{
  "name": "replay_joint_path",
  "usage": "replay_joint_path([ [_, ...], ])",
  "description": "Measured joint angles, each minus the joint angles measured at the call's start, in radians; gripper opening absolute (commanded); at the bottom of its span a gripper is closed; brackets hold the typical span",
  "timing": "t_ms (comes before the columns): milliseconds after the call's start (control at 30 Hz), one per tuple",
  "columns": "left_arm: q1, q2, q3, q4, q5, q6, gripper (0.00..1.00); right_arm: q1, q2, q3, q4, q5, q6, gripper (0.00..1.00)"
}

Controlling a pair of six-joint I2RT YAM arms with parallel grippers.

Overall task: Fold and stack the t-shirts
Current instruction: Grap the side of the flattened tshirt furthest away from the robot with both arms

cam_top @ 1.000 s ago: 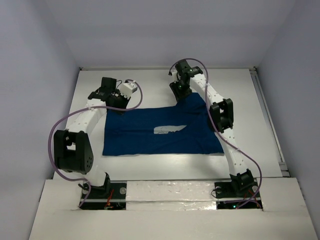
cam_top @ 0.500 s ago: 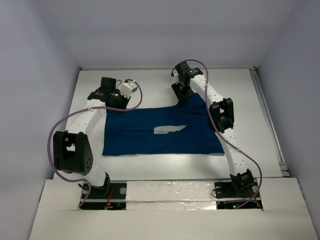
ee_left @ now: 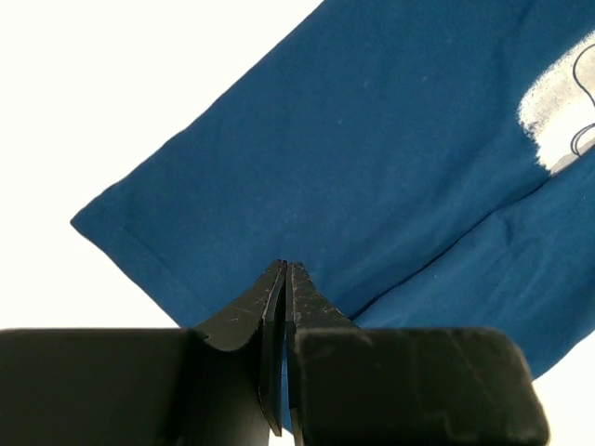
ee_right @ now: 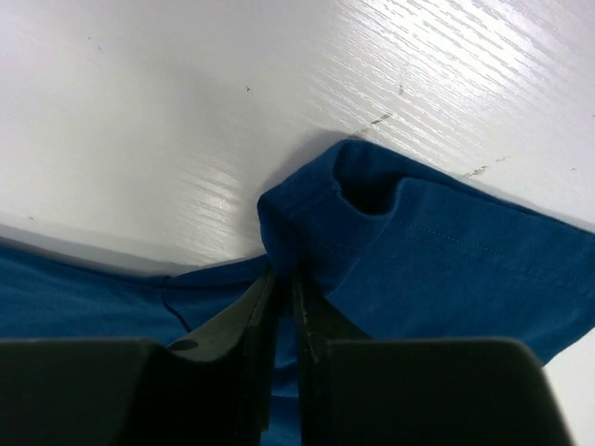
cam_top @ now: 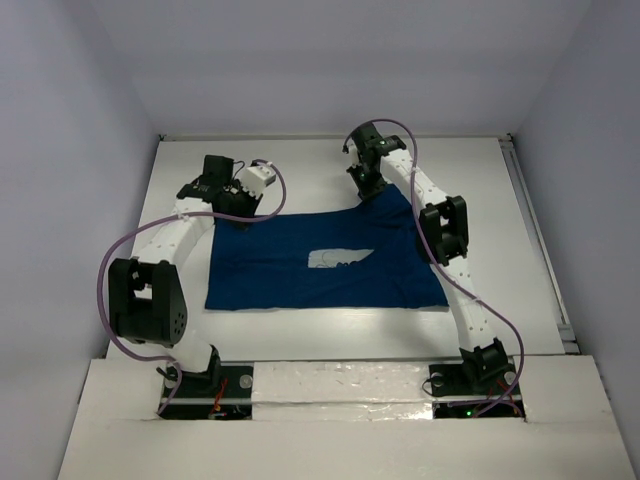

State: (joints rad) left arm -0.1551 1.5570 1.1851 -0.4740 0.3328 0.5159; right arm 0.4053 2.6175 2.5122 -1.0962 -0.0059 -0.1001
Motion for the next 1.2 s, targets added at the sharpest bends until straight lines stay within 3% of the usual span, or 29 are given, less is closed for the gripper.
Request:
replay_joint_path([
  [267, 0.0, 0.072, -0.034, 0.068, -0.046, 0.01, 0.0, -0.007, -0.022, -0.041, 0.025, 0.0, -0.001, 0.12],
  [500, 0.006, 0.255, -0.047, 0.167, -0.221, -0.002, 0.0, -0.007, -0.022, -0.042, 0.028, 0.0, -0.006, 0.11],
  [700, 0.011, 0.271, -0.018, 0.278, -0.361, -0.018, 0.07, -0.007, -0.035, -0.066, 0.037, -0.005, -0.013, 0.05],
  [867, 0.044, 0.294, 0.016, 0.314, -0.396, -0.017, 0.17, -0.007, -0.039, -0.075, 0.042, -0.01, -0.019, 0.05],
  [967, 0.077, 0.338, 0.089, 0.29, -0.39, -0.013, 0.53, -0.008, -0.039, -0.075, 0.042, -0.012, -0.023, 0.05],
  [1000, 0.087, 0.355, 0.113, 0.282, -0.384, -0.013, 0.61, -0.008, -0.039, -0.075, 0.042, -0.013, -0.024, 0.06],
  [1200, 0.14, 0.416, 0.235, 0.192, -0.317, -0.016, 0.61, -0.011, -0.039, -0.075, 0.042, -0.018, -0.029, 0.06],
])
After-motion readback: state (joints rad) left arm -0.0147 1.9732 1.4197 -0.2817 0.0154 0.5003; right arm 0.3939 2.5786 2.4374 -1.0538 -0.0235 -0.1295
